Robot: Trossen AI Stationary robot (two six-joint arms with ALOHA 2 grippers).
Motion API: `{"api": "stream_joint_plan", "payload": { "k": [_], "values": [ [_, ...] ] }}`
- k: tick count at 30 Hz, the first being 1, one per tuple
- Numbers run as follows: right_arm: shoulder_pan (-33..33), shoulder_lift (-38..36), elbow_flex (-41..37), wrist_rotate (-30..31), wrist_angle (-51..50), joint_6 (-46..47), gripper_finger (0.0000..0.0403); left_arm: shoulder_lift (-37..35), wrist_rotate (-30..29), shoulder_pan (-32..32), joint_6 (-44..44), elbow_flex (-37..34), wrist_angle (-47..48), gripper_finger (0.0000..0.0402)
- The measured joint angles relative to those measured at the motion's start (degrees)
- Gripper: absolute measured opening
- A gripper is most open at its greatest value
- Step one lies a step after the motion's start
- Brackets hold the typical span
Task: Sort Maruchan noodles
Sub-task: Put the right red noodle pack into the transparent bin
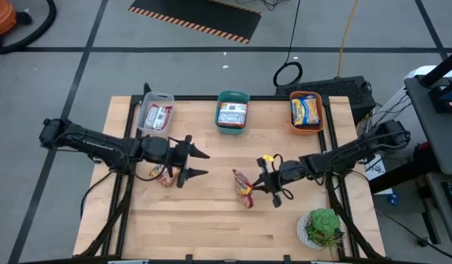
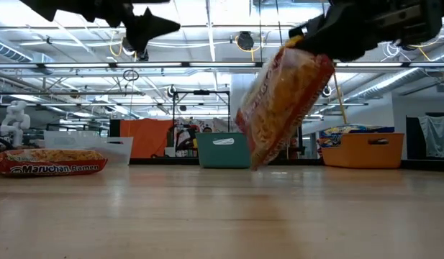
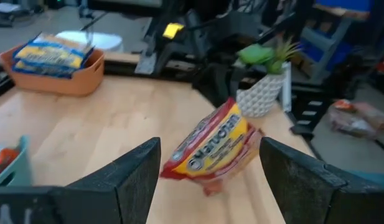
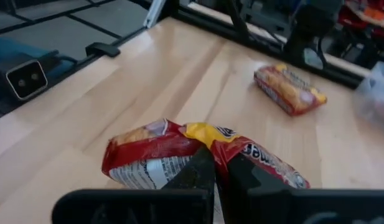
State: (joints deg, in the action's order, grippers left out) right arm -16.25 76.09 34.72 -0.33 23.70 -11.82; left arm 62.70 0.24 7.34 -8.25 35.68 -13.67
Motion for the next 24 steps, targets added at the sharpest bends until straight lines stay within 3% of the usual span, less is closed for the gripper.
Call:
{"api": "stream_joint_plan", "payload": {
  "k": [12,20,24],
  "values": [
    [-3.56,8.53,14.22,0.13,-7.13,-10.33,0.0000,2.36,0.67,6.06,0.73,4.10,0.15,0.0278],
    [-4.27,13.93,21.75,0.30,-11.13,-14.25,0.0000,13.94,5.32,8.27,2.81,11.01,0.85,0.0278],
    [-4.97,14.45,23.35,0.79,-14.13,-14.42,0.0000,17.99,6.07,8.24,4.18,15.31,5.89,0.0278]
  ]
}}
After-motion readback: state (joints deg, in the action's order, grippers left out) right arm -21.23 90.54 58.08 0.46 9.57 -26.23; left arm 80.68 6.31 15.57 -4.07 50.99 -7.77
